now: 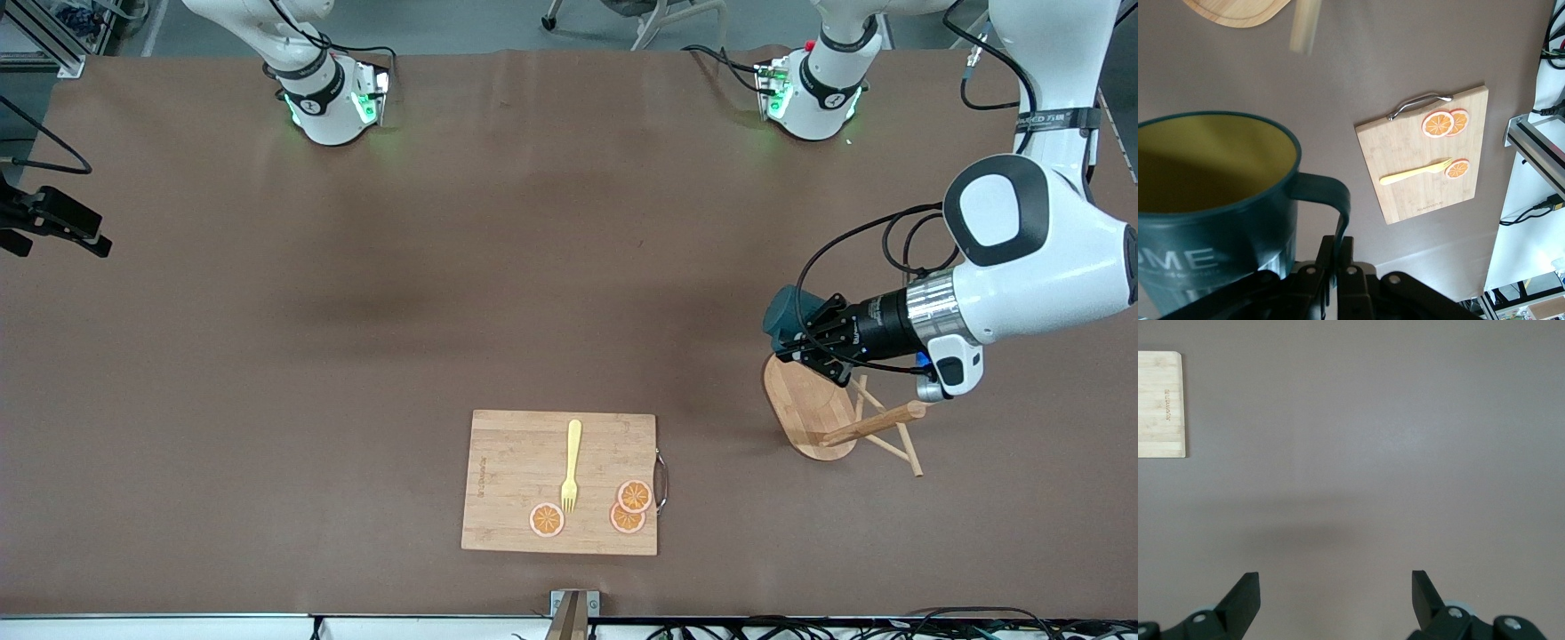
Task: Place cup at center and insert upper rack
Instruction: 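Hook the mug handle onto a mug tree peg with the left gripper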
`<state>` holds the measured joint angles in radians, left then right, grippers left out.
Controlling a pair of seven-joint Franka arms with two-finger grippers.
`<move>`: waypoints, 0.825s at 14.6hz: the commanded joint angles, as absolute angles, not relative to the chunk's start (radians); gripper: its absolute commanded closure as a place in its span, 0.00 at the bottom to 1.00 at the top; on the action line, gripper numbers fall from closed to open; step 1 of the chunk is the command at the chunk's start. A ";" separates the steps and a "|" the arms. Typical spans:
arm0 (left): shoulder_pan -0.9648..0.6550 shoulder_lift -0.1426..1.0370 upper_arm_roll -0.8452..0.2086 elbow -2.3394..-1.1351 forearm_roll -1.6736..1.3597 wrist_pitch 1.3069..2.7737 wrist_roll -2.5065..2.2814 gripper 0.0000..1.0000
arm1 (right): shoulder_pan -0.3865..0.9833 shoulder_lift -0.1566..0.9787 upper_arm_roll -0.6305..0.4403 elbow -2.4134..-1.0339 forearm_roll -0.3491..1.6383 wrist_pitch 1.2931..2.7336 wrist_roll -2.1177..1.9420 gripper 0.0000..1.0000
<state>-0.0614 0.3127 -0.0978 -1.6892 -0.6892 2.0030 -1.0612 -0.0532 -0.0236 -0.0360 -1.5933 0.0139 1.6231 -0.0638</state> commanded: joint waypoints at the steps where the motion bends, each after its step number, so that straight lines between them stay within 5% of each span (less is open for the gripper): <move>1: -0.041 0.337 -0.101 -1.664 -0.713 2.008 -1.017 0.99 | -0.058 -0.043 -0.032 -1.606 -0.002 1.618 -0.061 0.00; 12: -0.025 0.403 -0.100 -1.605 -0.732 2.062 -0.994 0.99 | -0.057 -0.043 -0.032 -1.606 -0.014 1.618 -0.063 0.00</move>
